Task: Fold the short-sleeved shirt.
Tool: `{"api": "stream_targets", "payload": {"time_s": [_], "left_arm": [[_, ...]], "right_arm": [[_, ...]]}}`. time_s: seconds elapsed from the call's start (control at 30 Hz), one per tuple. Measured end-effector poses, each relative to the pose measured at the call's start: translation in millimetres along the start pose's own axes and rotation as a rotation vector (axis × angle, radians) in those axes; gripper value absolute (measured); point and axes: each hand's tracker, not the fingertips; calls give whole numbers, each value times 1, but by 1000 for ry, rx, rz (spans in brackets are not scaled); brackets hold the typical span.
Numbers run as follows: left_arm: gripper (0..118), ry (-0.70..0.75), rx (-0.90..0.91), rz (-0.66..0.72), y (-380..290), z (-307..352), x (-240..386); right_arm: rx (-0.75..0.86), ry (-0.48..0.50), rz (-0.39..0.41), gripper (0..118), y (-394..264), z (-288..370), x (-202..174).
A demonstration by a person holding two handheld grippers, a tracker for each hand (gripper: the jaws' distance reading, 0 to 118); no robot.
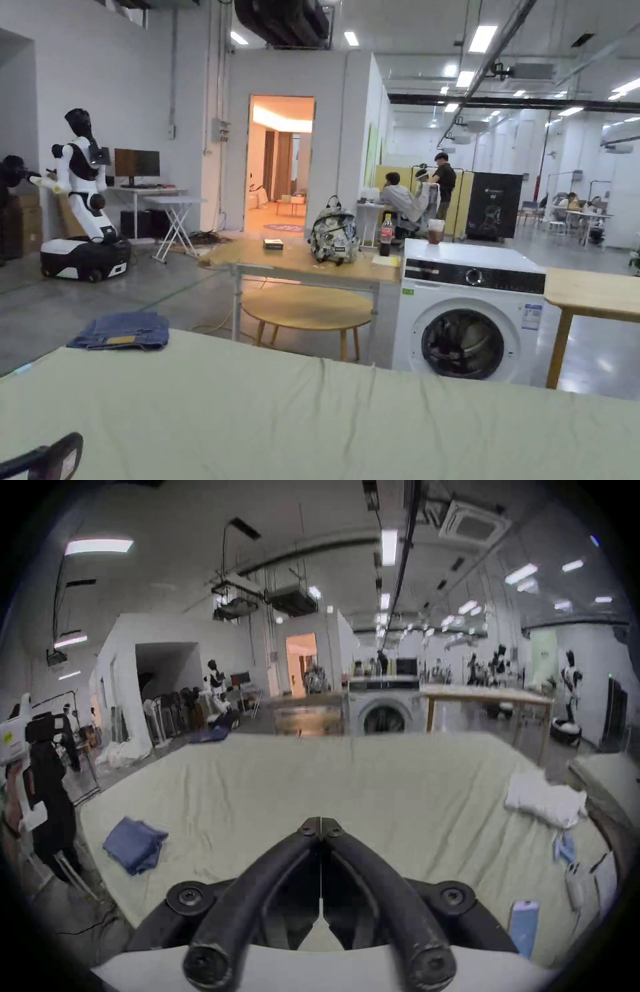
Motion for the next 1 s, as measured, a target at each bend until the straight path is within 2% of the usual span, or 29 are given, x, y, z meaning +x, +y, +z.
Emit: {"api": "stream_targets", "payload": {"time_s": [0.07, 0.1, 0.13, 0.17, 0.2, 0.23, 0.27, 0.3, 0.53, 0.7, 0.83, 1.0], "left_arm": [[78, 38, 42, -19, -7, 3, 28], [78, 34, 77, -46, -6, 2, 41], [73, 34, 73, -37, -9, 1, 51], [63, 29, 88, -28, -12, 1, 62], [48, 29, 91, -19, -15, -1, 68], [24, 30, 98, -8, -19, -3, 73], [8, 35, 96, -9, -22, -3, 82], [2, 66, 141, -27, -25, -1, 88], [0, 38, 39, 4, -37, -4, 108], [0, -33, 41, 90, -35, 0, 103], [0, -41, 27, 73, -35, 0, 106], [0, -69, 25, 79, -36, 1, 106]], "right_arm": [[68, -80, 42, 0, 4, 4, -6], [95, -90, 32, 0, 4, 6, -8], [99, -84, 20, 0, 5, 7, -9], [112, -87, 18, 0, 4, 8, -11], [118, -91, 20, 0, 3, 8, -13], [119, -90, 22, 0, 2, 10, -15], [118, -84, 27, 0, 1, 12, -16], [116, -79, 36, 0, -1, 13, -17], [127, -91, 9, 0, -12, 25, -14], [98, -194, 63, 0, -19, 27, -15], [101, -149, 21, 0, -21, 29, -14], [112, -148, 38, 0, -18, 30, -17]]}}
